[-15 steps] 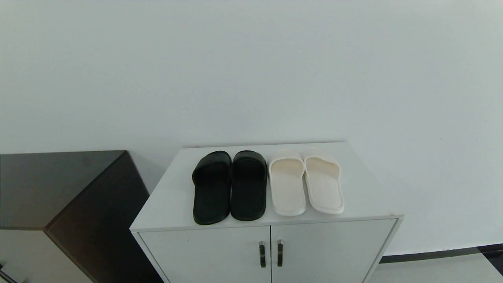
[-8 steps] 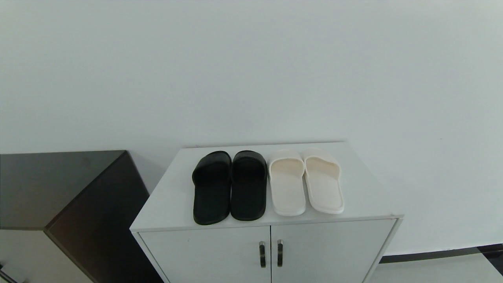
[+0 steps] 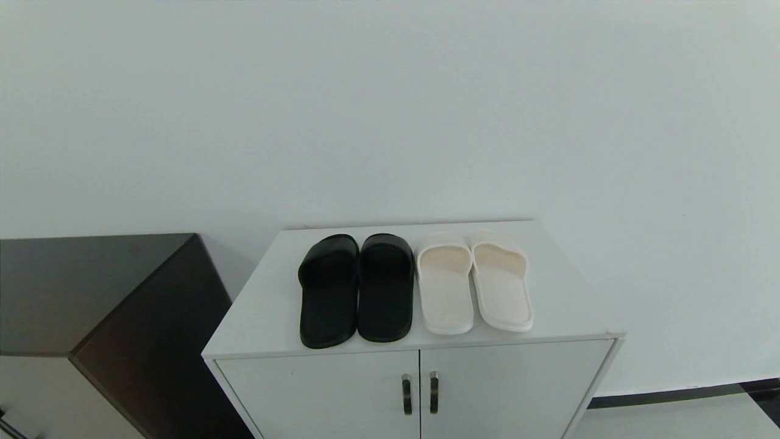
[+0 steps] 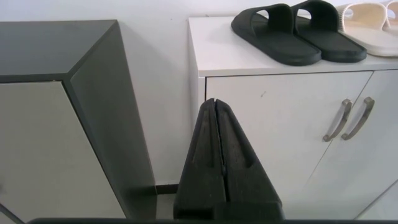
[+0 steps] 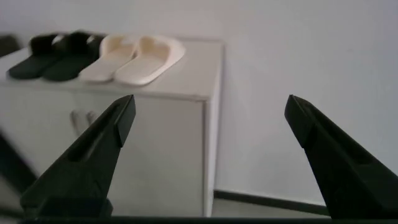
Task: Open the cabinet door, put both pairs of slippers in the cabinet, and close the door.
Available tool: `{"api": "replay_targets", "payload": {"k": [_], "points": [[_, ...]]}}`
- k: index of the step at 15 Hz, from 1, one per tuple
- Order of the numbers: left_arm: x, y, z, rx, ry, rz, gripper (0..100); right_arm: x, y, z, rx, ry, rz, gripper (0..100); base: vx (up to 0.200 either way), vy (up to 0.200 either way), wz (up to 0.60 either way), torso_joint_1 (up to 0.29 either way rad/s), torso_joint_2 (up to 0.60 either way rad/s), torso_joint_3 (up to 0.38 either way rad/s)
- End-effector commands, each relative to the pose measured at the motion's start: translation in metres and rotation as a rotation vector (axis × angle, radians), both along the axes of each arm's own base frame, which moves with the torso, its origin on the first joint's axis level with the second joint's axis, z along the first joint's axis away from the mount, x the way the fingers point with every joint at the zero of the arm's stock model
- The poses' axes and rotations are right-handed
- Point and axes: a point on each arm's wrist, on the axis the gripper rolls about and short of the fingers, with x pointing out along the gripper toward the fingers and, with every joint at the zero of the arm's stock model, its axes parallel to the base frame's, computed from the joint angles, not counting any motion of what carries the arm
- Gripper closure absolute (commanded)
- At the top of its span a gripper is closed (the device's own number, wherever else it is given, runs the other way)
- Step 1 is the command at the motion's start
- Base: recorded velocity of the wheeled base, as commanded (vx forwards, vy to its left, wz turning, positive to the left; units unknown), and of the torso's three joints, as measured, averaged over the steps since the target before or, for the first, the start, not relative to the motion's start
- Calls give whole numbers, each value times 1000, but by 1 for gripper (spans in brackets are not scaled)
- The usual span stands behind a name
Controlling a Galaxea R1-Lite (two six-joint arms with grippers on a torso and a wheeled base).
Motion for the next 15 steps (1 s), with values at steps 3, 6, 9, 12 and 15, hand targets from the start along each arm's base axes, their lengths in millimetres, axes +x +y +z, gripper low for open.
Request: {"api": "replay_targets", "payload": {"k": [3,6,9,12,15], "points": [[0,0,0,0,-1,0,100,89,17,37,-30,454,358,0,0,0,0,0,0,0],[0,0,0,1,-1,-1,100,127,49,67,115,510,435,0,0,0,0,0,0,0],[0,0,0,3,-1,-1,100,146,100,78,85,466,418,0,0,0,0,0,0,0],[0,0,0,3,-1,-1,100,165,138,85,38,445,363,0,0,0,0,0,0,0],[0,0,0,7,-1,-10,100,199,176,81,52,381,240,0,0,0,0,0,0,0]]}}
